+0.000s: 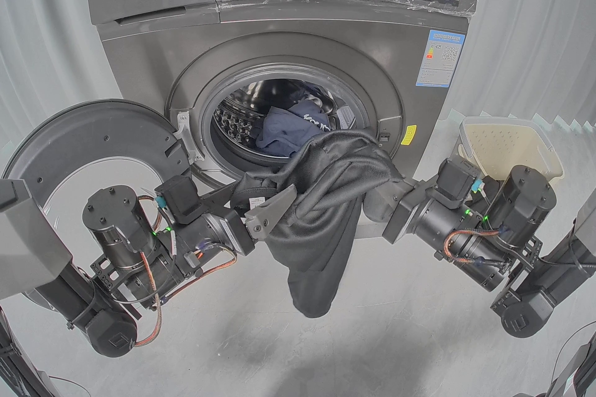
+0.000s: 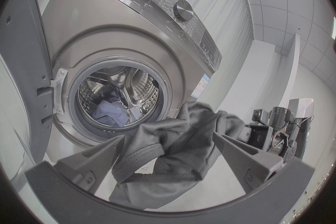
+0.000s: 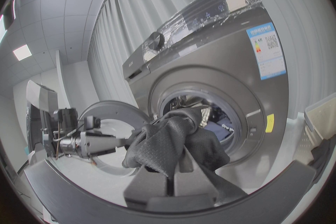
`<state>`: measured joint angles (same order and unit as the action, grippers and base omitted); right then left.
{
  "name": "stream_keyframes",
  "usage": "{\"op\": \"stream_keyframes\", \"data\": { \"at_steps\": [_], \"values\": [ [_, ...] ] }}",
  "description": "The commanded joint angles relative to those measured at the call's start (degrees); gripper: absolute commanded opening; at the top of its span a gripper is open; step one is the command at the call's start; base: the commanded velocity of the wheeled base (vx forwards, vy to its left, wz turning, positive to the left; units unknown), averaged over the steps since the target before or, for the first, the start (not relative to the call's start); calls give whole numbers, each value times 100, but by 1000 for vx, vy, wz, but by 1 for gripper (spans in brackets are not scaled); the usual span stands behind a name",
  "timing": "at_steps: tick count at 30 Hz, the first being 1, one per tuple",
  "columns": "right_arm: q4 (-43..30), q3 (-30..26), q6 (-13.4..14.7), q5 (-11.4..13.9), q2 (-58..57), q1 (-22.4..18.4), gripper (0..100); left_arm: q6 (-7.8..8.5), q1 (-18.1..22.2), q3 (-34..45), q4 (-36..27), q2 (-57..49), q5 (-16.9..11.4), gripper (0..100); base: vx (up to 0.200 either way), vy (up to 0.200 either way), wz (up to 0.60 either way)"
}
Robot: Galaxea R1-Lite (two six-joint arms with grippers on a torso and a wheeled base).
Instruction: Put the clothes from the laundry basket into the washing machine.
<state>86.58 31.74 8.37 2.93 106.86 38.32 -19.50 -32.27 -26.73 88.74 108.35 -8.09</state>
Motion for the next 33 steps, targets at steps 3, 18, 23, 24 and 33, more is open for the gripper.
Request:
{"op": "stream_keyframes", "data": {
  "at_steps": [3,18,23,24,33],
  "values": [
    [-44,-643,-11,6,19,176,0,-1,19,2,3,28,10,100,0,0,0],
    [-71,-731,-20,-3,10,168,0,26,54,54,-5,37,10,100,0,0,0],
    [-71,-705,-20,6,1,159,0,52,28,292,-5,63,-17,100,0,0,0],
    [-71,-713,-20,6,-8,159,0,61,10,336,-5,107,-26,100,0,0,0],
    [-88,-687,-29,24,-95,168,0,210,-43,256,-5,485,-78,100,0,0,0]
  ]
}}
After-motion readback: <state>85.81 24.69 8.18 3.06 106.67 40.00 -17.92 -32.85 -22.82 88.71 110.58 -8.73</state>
